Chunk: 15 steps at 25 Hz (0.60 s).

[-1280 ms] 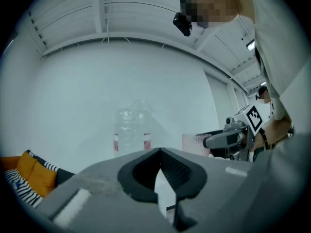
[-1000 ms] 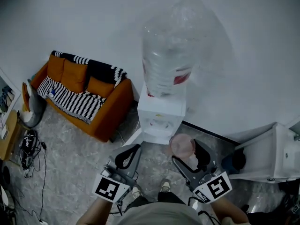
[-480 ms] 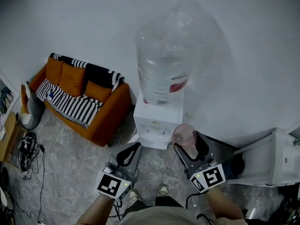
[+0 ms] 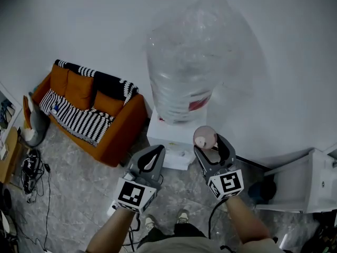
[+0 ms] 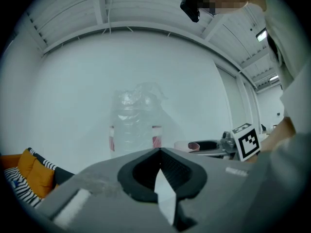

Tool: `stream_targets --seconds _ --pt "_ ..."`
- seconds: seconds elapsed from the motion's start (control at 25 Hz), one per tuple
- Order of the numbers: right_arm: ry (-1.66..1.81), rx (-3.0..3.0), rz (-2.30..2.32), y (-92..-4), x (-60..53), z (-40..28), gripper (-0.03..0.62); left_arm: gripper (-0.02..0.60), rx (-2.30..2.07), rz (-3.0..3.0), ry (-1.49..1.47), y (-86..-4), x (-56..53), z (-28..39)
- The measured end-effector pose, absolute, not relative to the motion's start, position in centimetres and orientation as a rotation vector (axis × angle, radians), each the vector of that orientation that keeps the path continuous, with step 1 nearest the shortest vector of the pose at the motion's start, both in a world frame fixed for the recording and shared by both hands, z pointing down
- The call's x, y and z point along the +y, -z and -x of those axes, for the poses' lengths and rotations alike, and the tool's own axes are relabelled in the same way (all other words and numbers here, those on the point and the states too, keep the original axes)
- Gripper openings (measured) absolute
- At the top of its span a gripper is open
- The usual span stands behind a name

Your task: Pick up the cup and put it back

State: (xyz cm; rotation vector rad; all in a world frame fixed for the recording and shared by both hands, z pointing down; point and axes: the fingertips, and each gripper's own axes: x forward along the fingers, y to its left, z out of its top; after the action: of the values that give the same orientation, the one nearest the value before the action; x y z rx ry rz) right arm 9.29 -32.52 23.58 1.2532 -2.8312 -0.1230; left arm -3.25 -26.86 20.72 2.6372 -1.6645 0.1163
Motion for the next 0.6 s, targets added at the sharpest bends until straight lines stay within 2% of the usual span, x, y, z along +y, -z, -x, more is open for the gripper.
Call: stream_targets --seconds 0.36,0.6 --pt "0.012 -2.794 -1.269 -29.9 -37.7 -8.9 0.324 0.002 -1.613 -2.565 -0.013 -24.5 -31.7 2.8" --pt "-0.084 -2.764 -1.31 -34.9 -39.8 -9.3 0.325 0.002 -1.587 -2.527 -0.105 -28.2 -33.1 2.4"
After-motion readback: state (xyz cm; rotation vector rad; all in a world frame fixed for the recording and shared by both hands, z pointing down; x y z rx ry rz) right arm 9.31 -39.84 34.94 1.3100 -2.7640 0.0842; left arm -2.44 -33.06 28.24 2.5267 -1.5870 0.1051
